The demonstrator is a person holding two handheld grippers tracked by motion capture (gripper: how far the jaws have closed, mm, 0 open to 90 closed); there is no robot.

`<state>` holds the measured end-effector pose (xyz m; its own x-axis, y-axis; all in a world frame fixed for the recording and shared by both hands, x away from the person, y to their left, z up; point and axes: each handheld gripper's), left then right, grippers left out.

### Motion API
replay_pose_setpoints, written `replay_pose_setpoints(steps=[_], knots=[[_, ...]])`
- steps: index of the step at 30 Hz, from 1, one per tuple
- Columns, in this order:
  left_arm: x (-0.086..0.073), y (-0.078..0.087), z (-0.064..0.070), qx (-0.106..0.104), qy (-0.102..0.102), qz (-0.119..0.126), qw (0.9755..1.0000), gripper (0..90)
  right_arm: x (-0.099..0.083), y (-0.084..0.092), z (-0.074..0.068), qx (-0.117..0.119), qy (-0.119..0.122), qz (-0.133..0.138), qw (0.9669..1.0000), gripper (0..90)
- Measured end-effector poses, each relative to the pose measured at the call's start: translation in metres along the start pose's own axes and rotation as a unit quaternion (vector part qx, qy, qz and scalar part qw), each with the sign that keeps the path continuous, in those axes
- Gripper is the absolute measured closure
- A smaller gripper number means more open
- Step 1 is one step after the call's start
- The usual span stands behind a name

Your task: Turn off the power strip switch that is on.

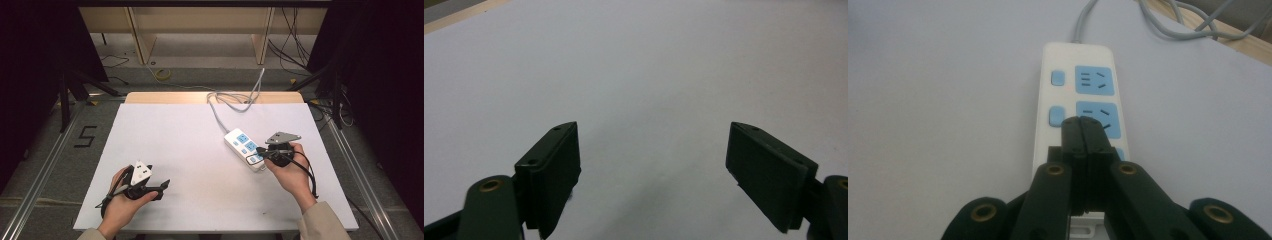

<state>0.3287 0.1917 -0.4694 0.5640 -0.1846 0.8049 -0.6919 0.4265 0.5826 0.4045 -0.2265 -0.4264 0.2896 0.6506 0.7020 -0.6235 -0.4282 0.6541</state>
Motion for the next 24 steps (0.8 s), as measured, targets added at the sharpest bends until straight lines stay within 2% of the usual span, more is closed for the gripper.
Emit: replay_pose_setpoints(steps=[24], knots=[[0.000,0.000,0.000,0.000,0.002,-0.001,1.0000,21.8,0.011,-0.010,0.014,0.006,0.002,-0.021,0.9998,90.0]])
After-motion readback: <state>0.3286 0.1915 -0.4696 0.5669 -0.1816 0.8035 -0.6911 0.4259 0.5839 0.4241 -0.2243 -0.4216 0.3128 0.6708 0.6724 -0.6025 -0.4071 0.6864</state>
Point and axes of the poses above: each handheld gripper's, and its own axes: y roughly backward along the jaws, x roughly out of its top, z roughly to its right, and after that the axes turned 15 degrees about y, right-handed
